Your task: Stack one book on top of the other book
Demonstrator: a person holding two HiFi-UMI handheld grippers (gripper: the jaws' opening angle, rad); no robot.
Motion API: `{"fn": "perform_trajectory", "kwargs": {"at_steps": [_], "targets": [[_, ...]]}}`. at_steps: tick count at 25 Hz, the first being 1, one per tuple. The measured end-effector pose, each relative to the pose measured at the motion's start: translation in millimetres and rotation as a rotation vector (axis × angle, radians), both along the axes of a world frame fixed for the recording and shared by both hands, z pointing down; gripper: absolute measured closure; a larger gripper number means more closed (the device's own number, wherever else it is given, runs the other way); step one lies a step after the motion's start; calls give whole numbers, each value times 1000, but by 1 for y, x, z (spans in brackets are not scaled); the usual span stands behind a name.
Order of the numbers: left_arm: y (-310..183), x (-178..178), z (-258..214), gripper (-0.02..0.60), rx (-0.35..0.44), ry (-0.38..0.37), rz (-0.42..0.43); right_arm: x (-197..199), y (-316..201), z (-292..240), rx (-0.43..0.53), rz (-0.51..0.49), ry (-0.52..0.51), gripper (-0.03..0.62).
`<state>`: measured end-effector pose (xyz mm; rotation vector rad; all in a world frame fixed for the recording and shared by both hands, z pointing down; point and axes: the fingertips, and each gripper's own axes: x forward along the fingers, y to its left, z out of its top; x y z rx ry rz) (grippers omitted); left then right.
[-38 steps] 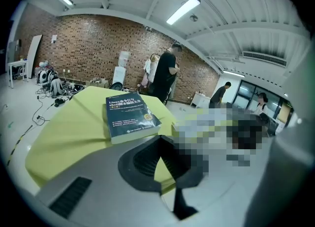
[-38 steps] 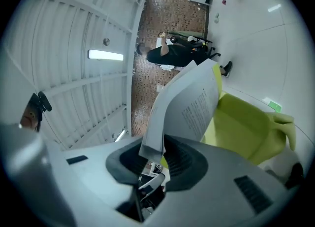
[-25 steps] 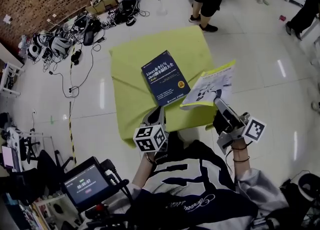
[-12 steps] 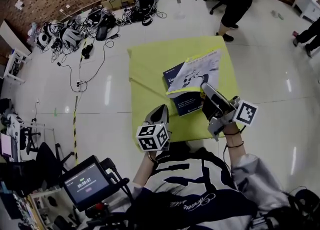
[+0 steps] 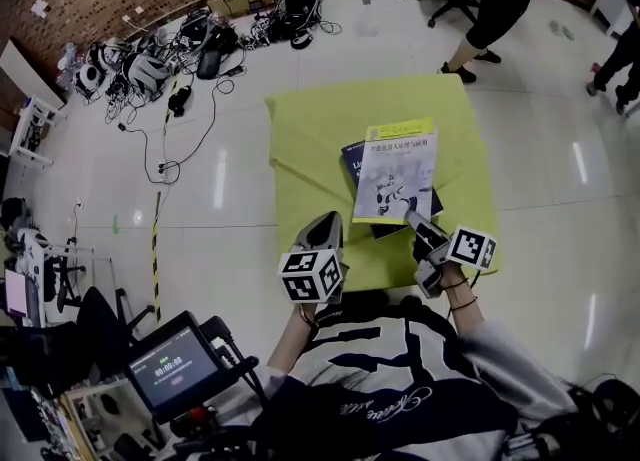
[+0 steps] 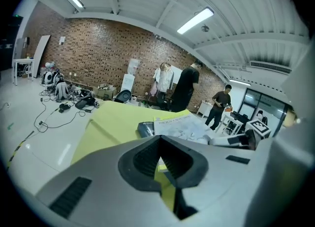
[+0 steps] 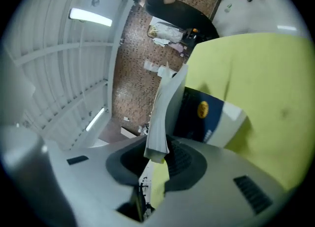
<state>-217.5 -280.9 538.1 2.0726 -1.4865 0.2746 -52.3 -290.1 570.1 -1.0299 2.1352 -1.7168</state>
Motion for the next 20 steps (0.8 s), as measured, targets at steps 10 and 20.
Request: {"fn": "perform_trajectory", "kwargs": {"at_steps": [10, 20], "targets": [[-7, 12, 6, 578, -6, -1, 87, 15, 26, 67, -114, -84, 413, 436], [-11, 21, 13, 578, -6, 18, 154, 50, 53, 66, -145, 85, 472, 376]]}}
